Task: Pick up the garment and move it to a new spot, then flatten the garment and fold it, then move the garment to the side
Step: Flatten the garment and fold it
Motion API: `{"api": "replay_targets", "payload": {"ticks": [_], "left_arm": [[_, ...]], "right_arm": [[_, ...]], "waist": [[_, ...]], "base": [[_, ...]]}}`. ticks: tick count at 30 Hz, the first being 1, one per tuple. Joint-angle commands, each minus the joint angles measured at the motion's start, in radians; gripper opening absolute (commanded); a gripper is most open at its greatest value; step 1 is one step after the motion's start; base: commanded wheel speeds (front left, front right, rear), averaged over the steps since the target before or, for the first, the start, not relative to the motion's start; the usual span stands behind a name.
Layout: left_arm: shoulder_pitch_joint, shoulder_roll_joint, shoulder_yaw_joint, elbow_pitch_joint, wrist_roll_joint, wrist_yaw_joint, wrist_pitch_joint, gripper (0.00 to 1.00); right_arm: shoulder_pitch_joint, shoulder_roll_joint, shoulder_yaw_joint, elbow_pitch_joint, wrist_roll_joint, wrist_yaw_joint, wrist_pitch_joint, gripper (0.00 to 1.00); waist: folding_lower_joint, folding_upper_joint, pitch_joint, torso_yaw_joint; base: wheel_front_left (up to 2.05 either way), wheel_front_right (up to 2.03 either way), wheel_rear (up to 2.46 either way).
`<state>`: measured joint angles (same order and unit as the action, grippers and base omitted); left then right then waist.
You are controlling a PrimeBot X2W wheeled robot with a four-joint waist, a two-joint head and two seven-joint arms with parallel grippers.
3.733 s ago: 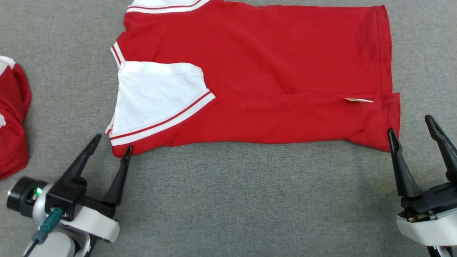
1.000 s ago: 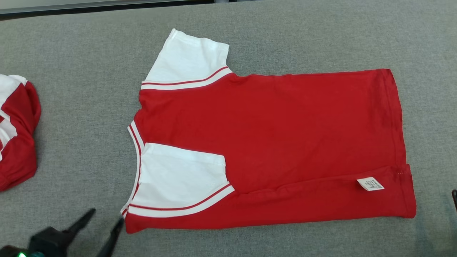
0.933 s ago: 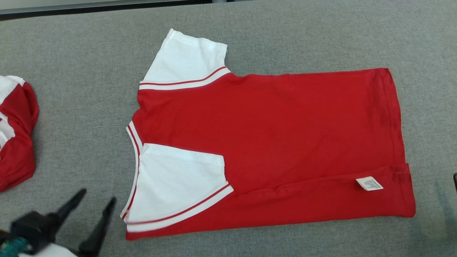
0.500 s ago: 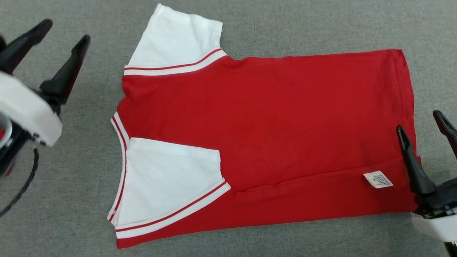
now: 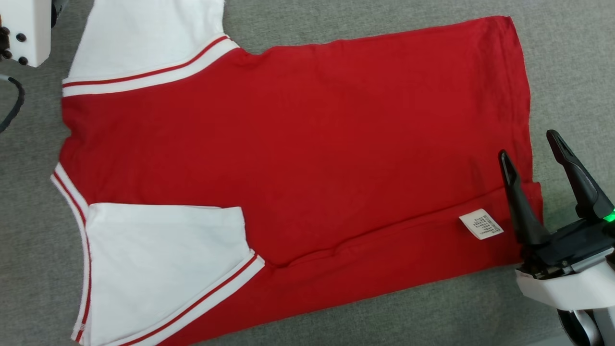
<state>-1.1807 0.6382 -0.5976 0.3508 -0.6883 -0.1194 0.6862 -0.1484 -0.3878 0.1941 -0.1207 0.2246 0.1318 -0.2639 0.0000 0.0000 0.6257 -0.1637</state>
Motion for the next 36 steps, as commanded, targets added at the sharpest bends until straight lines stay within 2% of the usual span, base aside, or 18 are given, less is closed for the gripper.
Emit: {"api": "replay_targets", "payload": {"ticks": [1,9,22,23,24,26,28,36], "left_arm": [[-0.032,0.000,-0.014,0.033,-0.011,-0.004,0.033,1.00],[-0.081,0.034,-0.060,0.069,0.000,-0.009,0.065,1.00],[-0.122,0.056,-0.117,0.085,-0.019,-0.012,0.099,1.00],[-0.120,0.056,-0.118,0.087,-0.026,-0.011,0.105,0.94],[-0.118,0.055,-0.120,0.088,-0.030,-0.011,0.111,0.71],[-0.118,0.059,-0.125,0.082,-0.035,-0.011,0.113,0.41],[-0.118,0.063,-0.131,0.073,-0.040,-0.011,0.108,0.00],[-0.108,0.072,-0.159,0.042,-0.081,-0.012,0.059,0.00]], "right_arm": [[-0.014,0.014,-0.001,0.001,-0.010,-0.002,-0.001,1.00],[-0.001,0.042,-0.008,0.008,-0.003,-0.002,-0.001,1.00],[-0.022,0.071,0.010,0.027,0.007,-0.002,0.000,1.00],[-0.023,0.073,0.010,0.028,0.007,-0.002,0.000,1.00],[-0.024,0.074,0.009,0.028,0.007,-0.002,0.000,1.00],[-0.026,0.074,0.008,0.028,0.007,-0.002,0.000,1.00],[-0.029,0.074,0.009,0.028,0.006,-0.002,0.000,1.00],[-0.076,0.060,0.032,0.028,0.019,-0.002,0.000,1.00]], "waist": [[0.0000,0.0000,0.033,-0.042],[0.0000,0.0000,0.043,-0.076],[0.0000,0.0000,0.053,-0.105],[0.0000,0.0000,0.053,-0.107],[0.0000,0.0000,0.053,-0.108],[0.0000,0.0000,0.053,-0.109],[0.0000,0.0000,0.053,-0.110],[0.0000,0.0000,0.036,-0.103]], "base": [[0.00,0.00,0.00],[0.00,0.00,0.00],[0.00,0.00,0.00],[0.00,0.00,0.00],[0.00,0.00,0.00],[0.00,0.00,0.00],[0.00,0.00,0.00],[0.00,0.00,0.00]]}}
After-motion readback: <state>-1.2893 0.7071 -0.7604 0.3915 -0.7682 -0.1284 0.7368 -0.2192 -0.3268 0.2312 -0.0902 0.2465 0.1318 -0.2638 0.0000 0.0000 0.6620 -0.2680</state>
